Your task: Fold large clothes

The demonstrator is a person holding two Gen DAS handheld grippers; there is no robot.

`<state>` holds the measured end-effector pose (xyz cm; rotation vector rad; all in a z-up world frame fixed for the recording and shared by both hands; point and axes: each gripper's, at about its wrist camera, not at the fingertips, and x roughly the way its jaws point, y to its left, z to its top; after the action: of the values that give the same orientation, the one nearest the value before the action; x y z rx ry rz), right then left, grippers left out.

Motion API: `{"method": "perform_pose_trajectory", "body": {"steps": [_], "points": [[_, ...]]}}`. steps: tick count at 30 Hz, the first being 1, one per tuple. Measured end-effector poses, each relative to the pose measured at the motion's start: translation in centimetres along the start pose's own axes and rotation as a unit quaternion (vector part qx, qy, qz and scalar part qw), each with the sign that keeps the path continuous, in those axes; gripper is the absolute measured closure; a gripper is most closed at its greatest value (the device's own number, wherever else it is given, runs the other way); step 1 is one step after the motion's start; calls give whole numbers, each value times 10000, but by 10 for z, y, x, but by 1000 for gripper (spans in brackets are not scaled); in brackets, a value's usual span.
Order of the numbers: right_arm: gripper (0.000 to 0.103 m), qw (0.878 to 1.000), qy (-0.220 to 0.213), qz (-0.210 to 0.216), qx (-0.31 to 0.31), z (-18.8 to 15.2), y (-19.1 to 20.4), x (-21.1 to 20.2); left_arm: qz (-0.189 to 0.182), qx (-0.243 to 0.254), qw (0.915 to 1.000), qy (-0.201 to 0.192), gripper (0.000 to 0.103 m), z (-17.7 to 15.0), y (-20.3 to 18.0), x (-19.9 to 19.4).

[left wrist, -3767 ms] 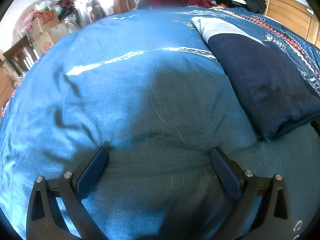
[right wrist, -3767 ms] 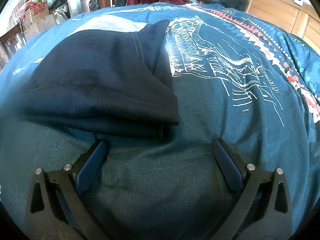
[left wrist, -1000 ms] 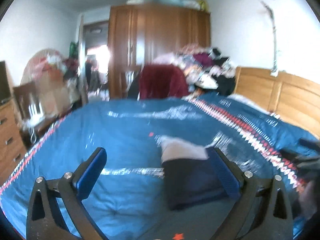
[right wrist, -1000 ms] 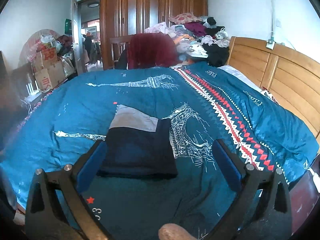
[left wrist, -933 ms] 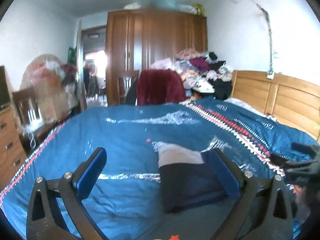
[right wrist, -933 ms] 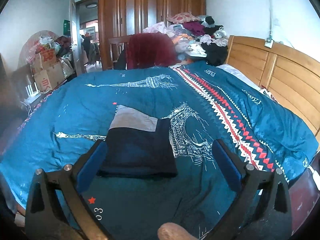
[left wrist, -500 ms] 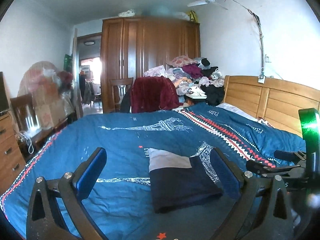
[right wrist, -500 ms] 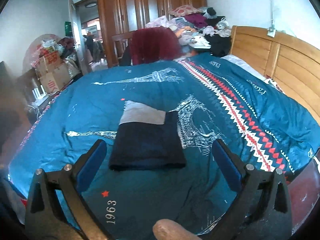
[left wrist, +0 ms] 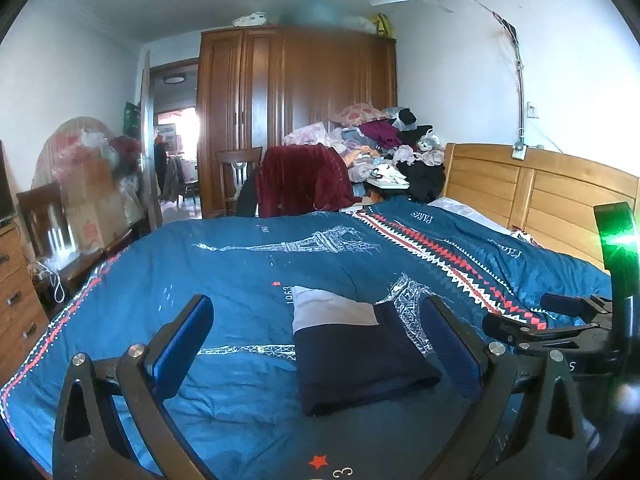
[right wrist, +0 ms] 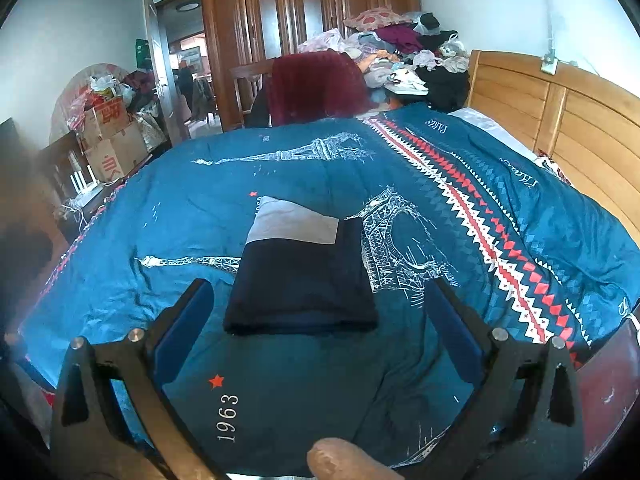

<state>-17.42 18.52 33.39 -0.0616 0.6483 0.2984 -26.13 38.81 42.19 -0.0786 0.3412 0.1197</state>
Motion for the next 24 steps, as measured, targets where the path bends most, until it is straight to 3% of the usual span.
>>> {"method": "perform_pose_trajectory", "body": {"steps": [24], "points": [[0,9999,69,-107,-102,-9,10,2,3,-6,9999,163,0,-11,2,5]]}}
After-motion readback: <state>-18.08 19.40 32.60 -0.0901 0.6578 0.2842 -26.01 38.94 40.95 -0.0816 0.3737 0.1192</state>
